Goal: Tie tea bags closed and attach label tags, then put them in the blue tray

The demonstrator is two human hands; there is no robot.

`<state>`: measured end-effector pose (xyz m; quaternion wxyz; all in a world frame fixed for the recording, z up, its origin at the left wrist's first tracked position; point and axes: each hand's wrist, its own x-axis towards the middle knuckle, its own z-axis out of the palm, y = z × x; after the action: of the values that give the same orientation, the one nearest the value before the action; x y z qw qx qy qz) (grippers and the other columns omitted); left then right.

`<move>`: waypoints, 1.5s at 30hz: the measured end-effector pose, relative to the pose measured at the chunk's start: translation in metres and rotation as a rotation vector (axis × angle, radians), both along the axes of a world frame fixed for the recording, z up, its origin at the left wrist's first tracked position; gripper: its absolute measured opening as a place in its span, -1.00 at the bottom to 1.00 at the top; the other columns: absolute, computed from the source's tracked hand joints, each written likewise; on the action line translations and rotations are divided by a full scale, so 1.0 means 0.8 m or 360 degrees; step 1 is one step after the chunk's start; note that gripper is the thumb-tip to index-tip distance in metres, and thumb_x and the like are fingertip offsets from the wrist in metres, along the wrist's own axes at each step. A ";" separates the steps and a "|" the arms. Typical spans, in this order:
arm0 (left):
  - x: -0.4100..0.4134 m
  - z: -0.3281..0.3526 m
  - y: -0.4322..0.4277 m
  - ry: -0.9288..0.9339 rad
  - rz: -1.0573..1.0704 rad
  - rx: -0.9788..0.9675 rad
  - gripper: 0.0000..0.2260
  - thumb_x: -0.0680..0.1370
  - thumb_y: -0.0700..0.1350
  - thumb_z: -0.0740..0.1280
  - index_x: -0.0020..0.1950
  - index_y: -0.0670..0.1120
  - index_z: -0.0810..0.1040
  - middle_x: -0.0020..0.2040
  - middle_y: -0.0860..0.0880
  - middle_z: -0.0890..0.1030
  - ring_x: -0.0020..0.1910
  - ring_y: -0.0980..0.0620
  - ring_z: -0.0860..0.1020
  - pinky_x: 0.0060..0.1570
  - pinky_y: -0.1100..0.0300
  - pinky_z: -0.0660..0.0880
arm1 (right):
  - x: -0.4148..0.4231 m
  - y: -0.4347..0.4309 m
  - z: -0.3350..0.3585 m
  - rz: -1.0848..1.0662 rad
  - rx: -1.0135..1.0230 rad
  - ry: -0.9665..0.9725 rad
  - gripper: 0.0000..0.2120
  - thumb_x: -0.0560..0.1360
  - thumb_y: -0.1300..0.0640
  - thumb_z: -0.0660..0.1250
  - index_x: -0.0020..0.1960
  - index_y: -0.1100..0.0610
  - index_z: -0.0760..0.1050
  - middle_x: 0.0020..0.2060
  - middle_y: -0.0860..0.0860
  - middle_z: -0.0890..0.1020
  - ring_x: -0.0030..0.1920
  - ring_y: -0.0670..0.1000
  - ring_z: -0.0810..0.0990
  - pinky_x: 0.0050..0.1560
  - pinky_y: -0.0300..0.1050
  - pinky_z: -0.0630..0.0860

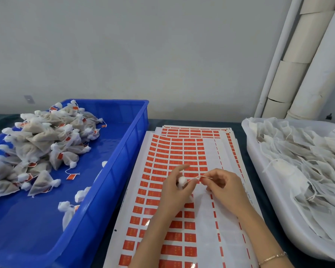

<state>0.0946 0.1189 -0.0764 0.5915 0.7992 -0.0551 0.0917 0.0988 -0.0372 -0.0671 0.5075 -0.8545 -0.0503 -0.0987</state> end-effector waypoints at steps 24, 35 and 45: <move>-0.095 0.114 0.056 -0.0414 0.0253 0.0339 -0.78 0.54 -0.14 0.37 0.10 0.14 0.52 -0.08 0.26 0.58 -0.06 0.28 0.56 -0.14 0.49 0.47 | -0.059 0.076 0.125 0.0310 -0.0060 -0.0152 -0.76 0.40 0.06 0.47 0.03 -0.15 0.59 -0.11 -0.26 0.65 -0.13 -0.19 0.65 -0.16 -0.41 0.53; -0.107 0.179 0.204 -0.0574 0.0754 0.0661 -0.75 0.47 -0.34 0.35 0.01 -0.02 0.63 -0.14 0.06 0.65 -0.11 0.09 0.61 -0.10 0.09 0.57 | -0.046 0.255 0.149 0.0731 0.0071 -0.0479 -0.80 0.52 0.20 0.37 0.14 0.13 0.55 -0.13 -0.09 0.65 -0.21 -0.28 0.60 -0.17 -0.49 0.49; -0.103 0.142 0.239 0.0197 0.0750 0.1091 -0.81 0.53 -0.20 0.30 0.11 -0.07 0.58 -0.14 -0.05 0.64 -0.13 -0.04 0.59 -0.18 0.12 0.50 | -0.048 0.287 0.107 0.0876 -0.0446 -0.0360 -0.76 0.60 0.09 0.23 0.15 0.17 0.58 -0.06 0.08 0.68 -0.05 0.05 0.58 0.20 -0.13 0.35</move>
<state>0.0121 0.3099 0.0372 0.2565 0.9445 0.1375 0.1526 0.0607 0.1926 0.0184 0.3838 -0.8539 -0.3487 -0.0441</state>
